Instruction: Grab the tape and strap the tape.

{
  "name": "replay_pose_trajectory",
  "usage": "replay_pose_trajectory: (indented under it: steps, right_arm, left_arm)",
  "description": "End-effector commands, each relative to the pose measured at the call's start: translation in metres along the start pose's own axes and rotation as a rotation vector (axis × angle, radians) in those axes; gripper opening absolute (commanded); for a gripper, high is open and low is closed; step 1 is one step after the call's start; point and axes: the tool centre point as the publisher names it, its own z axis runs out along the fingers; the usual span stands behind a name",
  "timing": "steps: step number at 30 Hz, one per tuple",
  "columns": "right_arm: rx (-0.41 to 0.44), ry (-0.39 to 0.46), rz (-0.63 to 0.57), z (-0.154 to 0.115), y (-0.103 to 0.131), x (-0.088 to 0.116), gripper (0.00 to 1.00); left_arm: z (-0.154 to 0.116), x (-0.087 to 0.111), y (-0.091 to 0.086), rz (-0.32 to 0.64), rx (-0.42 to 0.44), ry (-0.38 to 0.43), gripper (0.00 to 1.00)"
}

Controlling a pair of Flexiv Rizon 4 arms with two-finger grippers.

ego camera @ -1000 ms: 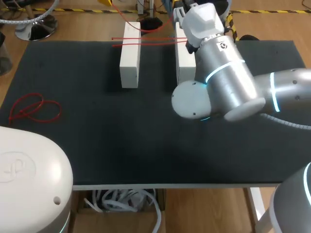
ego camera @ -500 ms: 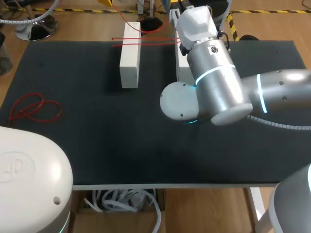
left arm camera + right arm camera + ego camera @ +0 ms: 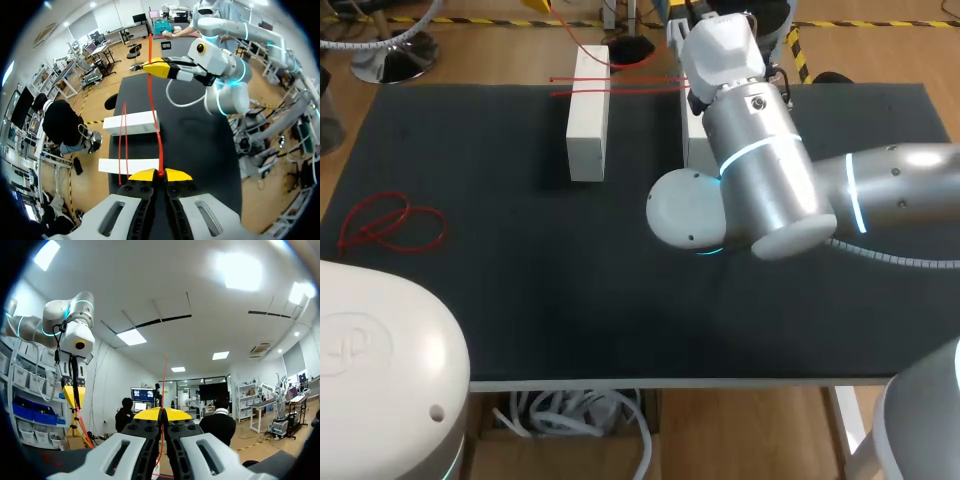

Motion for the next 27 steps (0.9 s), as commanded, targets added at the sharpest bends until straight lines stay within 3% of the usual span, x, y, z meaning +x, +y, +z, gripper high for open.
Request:
replay_pose_trajectory:
  steps: [1, 6, 16, 27]
  right_arm:
    - [0.003, -0.001, -0.001, 0.000, 0.001, 0.000, 0.00]
    - [0.051, -0.085, -0.008, 0.001, 0.004, 0.007, 0.00]
    - [0.186, -0.241, -0.141, -0.004, 0.010, 0.033, 0.00]
    - [0.342, -0.158, -0.365, -0.008, 0.027, 0.049, 0.00]
  left_arm:
    - [-0.001, 0.000, -0.001, 0.000, -0.004, 0.003, 0.00]
    - [-0.001, 0.000, -0.001, 0.000, -0.004, 0.003, 0.00]
    - [-0.001, 0.000, -0.001, 0.000, -0.004, 0.003, 0.00]
    - [-0.001, 0.000, -0.001, 0.000, -0.004, 0.003, 0.00]
